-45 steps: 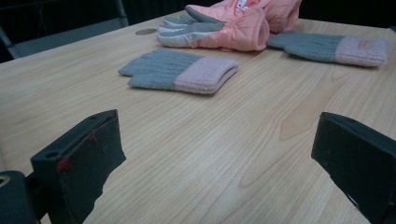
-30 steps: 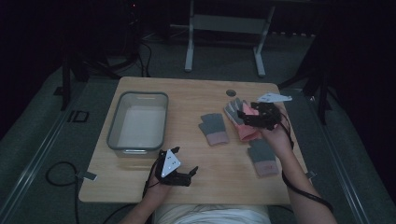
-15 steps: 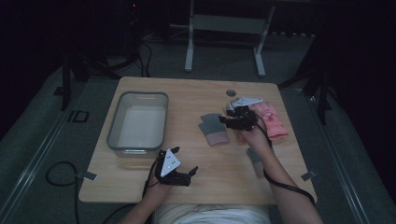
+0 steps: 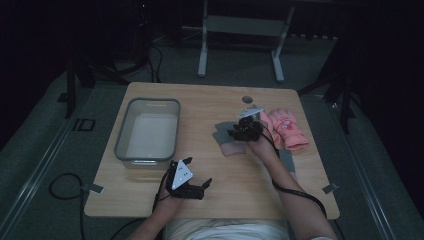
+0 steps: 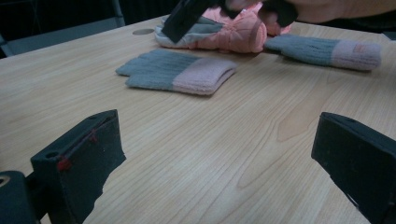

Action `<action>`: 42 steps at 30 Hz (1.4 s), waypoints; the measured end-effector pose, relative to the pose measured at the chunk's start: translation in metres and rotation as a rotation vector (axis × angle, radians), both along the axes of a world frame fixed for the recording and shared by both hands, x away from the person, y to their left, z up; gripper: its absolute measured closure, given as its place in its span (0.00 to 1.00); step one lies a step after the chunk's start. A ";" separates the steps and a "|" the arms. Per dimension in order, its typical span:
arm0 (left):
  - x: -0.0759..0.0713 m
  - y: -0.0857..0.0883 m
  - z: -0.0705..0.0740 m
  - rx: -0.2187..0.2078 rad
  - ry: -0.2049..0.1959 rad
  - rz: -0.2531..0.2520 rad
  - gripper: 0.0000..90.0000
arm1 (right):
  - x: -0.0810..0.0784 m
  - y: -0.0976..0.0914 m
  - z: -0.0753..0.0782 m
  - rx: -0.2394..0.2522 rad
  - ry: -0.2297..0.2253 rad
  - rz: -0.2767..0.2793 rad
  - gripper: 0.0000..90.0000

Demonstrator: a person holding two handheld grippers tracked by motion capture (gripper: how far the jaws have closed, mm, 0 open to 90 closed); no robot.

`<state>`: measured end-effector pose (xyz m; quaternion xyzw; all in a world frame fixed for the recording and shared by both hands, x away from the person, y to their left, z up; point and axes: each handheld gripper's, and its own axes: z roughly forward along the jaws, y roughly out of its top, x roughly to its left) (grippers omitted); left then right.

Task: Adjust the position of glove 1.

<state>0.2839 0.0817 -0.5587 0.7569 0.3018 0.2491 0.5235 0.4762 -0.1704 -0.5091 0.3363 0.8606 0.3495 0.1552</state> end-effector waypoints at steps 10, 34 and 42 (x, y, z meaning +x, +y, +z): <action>0.000 0.000 0.000 -0.001 -0.001 -0.001 0.02 | 0.014 0.006 -0.024 -0.042 0.058 0.011 0.67; 0.000 0.001 0.000 -0.007 0.000 0.005 0.02 | -0.020 0.014 0.035 0.038 -0.007 -0.129 0.96; 0.000 0.001 0.000 -0.006 0.000 0.006 0.02 | -0.083 0.007 0.085 0.110 -0.076 -0.161 0.96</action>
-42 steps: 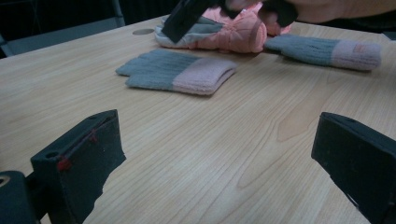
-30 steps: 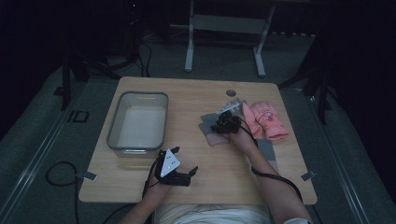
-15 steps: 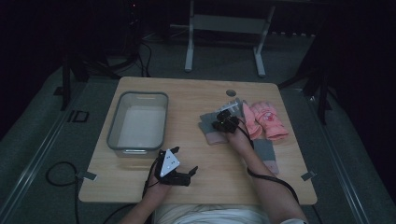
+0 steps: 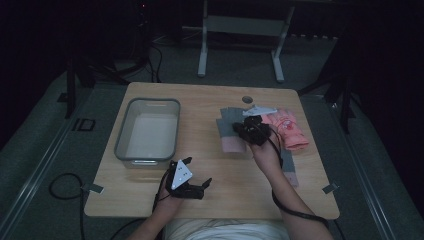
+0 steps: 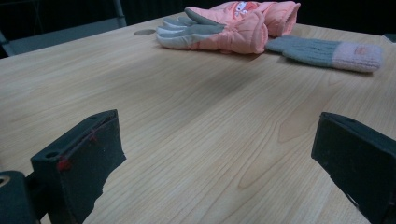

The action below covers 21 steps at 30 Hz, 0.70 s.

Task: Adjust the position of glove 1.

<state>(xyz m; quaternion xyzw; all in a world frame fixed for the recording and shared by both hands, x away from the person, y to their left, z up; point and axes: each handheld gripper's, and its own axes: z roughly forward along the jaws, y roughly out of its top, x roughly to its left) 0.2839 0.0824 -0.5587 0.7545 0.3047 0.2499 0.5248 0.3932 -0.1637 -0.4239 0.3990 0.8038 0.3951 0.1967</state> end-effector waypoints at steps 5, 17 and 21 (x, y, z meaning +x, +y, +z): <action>0.000 0.000 0.000 -0.002 -0.002 0.003 0.02 | -0.030 -0.004 -0.006 0.010 0.021 -0.017 0.96; 0.000 0.000 0.000 0.002 -0.004 0.001 0.02 | -0.060 -0.012 -0.053 -0.005 0.121 -0.056 0.96; 0.000 0.000 0.000 0.002 -0.002 0.001 0.02 | -0.061 -0.015 -0.069 -0.011 0.145 -0.069 0.96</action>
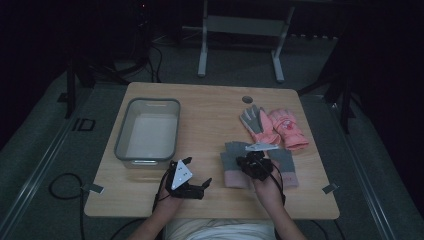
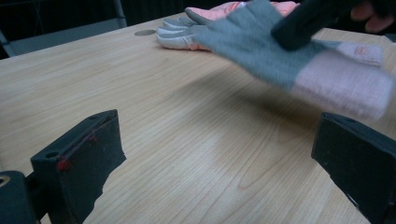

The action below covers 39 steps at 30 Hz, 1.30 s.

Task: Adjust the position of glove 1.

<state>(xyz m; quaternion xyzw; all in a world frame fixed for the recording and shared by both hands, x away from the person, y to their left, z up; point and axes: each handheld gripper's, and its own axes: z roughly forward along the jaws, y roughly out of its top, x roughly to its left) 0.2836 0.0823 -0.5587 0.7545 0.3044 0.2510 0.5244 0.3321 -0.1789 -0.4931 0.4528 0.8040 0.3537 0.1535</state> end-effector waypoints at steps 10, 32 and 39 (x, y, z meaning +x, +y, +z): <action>0.000 0.000 0.000 0.000 0.001 0.000 0.02 | 0.011 -0.005 -0.026 -0.010 0.036 -0.008 0.96; 0.000 0.000 0.000 -0.003 0.003 0.000 0.02 | 0.036 -0.005 -0.049 -0.058 0.055 0.062 0.82; 0.001 0.000 0.000 -0.002 0.003 -0.001 0.02 | 0.036 -0.028 -0.021 -0.074 -0.029 0.103 0.66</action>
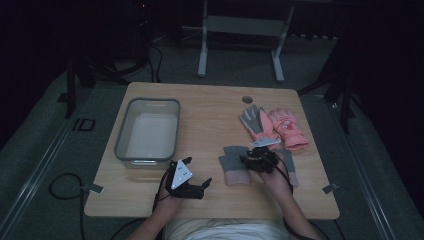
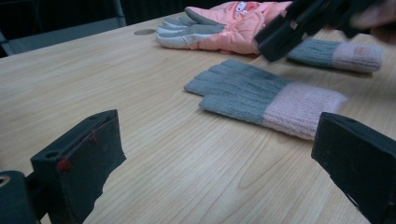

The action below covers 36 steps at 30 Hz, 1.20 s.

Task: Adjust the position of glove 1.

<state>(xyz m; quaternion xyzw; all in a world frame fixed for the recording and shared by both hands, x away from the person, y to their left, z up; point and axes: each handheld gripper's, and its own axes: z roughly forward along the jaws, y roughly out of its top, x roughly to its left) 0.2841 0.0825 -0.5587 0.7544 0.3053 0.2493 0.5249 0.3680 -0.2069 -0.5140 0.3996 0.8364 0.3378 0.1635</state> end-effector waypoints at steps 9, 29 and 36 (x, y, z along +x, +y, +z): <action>0.000 0.000 0.000 0.000 0.001 0.006 0.02 | 0.002 -0.051 0.019 -0.007 -0.030 0.053 0.70; 0.000 -0.001 0.000 0.006 -0.002 0.007 0.02 | 0.000 -0.139 -0.021 -0.071 0.047 0.026 0.68; 0.000 -0.001 0.000 0.005 -0.002 0.008 0.02 | -0.002 -0.139 -0.026 -0.045 0.043 0.014 0.85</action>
